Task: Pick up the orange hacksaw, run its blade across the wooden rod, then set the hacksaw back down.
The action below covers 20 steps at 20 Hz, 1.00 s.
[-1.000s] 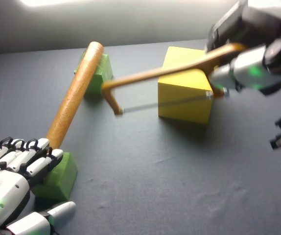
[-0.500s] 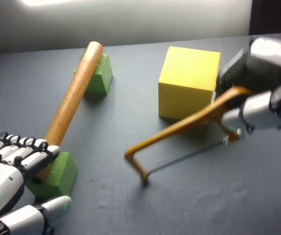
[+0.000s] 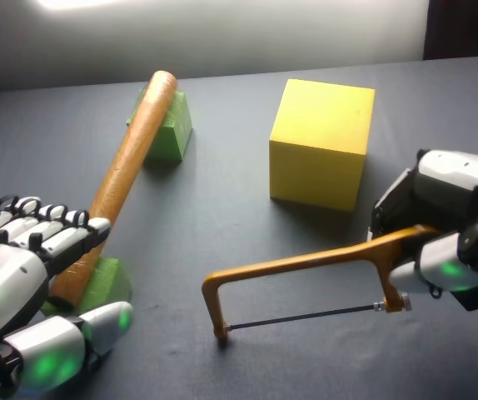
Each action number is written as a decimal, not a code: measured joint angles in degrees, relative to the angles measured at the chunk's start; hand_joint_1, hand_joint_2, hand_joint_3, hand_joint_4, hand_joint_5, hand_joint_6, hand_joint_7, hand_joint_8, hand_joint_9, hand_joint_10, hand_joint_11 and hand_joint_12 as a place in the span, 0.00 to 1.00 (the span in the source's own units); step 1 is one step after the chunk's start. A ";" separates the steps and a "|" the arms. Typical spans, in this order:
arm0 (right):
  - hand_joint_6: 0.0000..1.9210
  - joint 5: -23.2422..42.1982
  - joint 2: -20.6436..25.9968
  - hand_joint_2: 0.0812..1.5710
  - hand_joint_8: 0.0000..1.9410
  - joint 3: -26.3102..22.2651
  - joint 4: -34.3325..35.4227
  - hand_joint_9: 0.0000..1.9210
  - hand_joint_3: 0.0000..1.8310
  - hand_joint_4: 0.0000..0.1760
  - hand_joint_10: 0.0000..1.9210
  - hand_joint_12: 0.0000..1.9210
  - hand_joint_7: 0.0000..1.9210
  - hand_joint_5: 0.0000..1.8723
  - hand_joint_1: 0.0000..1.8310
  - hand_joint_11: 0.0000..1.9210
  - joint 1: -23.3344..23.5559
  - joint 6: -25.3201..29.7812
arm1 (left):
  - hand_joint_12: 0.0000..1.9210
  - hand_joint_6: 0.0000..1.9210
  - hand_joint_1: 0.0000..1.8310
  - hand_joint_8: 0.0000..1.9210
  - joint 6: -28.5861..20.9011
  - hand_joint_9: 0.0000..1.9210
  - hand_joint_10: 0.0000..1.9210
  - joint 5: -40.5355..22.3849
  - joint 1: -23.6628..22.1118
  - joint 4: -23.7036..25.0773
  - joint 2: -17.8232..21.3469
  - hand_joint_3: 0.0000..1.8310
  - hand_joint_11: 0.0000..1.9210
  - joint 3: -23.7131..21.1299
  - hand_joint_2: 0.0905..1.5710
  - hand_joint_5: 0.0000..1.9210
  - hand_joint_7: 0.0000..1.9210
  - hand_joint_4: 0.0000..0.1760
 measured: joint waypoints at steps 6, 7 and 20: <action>0.51 0.63 -0.35 0.67 0.36 1.27 -0.17 0.67 0.00 0.00 0.06 0.41 0.61 0.52 0.68 0.55 -2.43 -0.81 | 0.00 0.00 0.00 0.00 0.39 0.04 0.00 4.70 -5.77 4.52 0.98 0.00 0.00 0.94 0.84 0.09 0.07 0.00; 0.51 0.59 -0.35 0.67 0.36 1.29 -0.20 0.68 0.00 0.00 0.03 0.41 0.61 0.52 0.68 0.54 -2.84 -1.49 | 0.00 0.00 0.00 0.00 0.33 0.04 0.00 5.68 -6.88 5.73 1.11 0.00 0.00 1.31 0.83 0.09 0.07 0.00; 0.00 0.42 0.13 0.51 0.00 1.97 -1.88 0.10 0.00 0.00 0.00 0.34 0.08 0.06 0.57 0.00 -3.87 -1.53 | 0.01 0.01 0.00 0.01 1.46 0.06 0.00 23.34 -20.00 11.19 2.34 0.00 0.02 4.48 0.83 0.12 0.10 0.00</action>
